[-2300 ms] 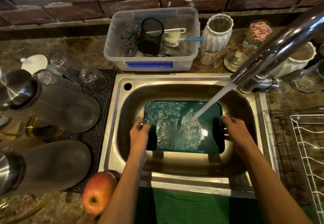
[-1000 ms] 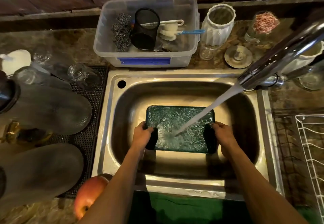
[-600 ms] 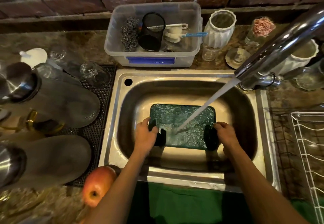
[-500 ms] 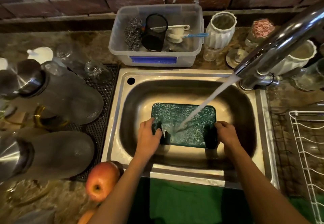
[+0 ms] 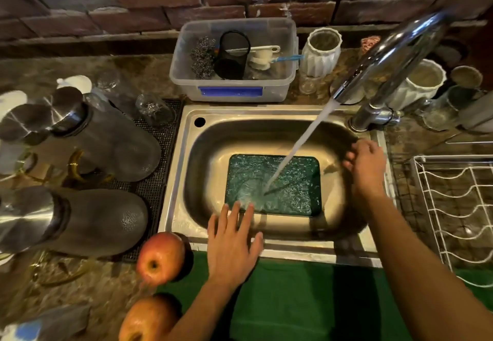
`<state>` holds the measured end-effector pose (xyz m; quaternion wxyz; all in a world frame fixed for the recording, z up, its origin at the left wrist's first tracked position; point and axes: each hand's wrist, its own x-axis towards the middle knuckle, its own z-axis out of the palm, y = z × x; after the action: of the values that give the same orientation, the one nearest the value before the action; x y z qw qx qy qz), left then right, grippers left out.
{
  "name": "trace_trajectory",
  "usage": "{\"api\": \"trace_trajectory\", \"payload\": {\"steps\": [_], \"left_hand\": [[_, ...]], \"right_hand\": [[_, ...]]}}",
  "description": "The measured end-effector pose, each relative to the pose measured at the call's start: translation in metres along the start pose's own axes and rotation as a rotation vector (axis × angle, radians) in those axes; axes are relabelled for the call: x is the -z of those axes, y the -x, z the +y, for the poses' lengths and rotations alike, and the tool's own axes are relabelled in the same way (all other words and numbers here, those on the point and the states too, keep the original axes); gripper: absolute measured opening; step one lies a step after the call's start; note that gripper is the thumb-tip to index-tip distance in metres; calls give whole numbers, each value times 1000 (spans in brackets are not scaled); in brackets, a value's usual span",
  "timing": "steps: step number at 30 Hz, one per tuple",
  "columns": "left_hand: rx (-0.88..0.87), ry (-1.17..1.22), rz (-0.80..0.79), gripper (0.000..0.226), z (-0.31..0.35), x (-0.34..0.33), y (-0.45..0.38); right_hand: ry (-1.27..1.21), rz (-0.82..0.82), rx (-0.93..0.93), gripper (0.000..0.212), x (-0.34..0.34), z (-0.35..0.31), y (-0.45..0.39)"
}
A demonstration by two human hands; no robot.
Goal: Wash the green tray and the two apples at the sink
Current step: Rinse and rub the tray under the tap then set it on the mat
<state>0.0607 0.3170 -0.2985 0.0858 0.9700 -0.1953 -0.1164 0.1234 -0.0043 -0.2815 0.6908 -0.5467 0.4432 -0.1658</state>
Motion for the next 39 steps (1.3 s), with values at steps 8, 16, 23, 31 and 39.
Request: {"api": "trace_trajectory", "payload": {"steps": [8, 16, 23, 31, 39], "left_hand": [[16, -34, -35, 68, 1, -5, -3], [3, -18, 3, 69, 1, -6, -2], [-7, -18, 11, 69, 2, -5, -3], [-15, -17, 6, 69, 1, -8, -5], [-22, -26, 5, 69, 0, -9, -5]], "right_hand": [[-309, 165, -111, 29, 4, -71, -35], [-313, 128, -229, 56, 13, -85, -57], [-441, -1, -283, 72, 17, -84, -67], [-470, 104, -233, 61, 9, -82, -70], [-487, 116, -163, 51, 3, -87, -57]]}}
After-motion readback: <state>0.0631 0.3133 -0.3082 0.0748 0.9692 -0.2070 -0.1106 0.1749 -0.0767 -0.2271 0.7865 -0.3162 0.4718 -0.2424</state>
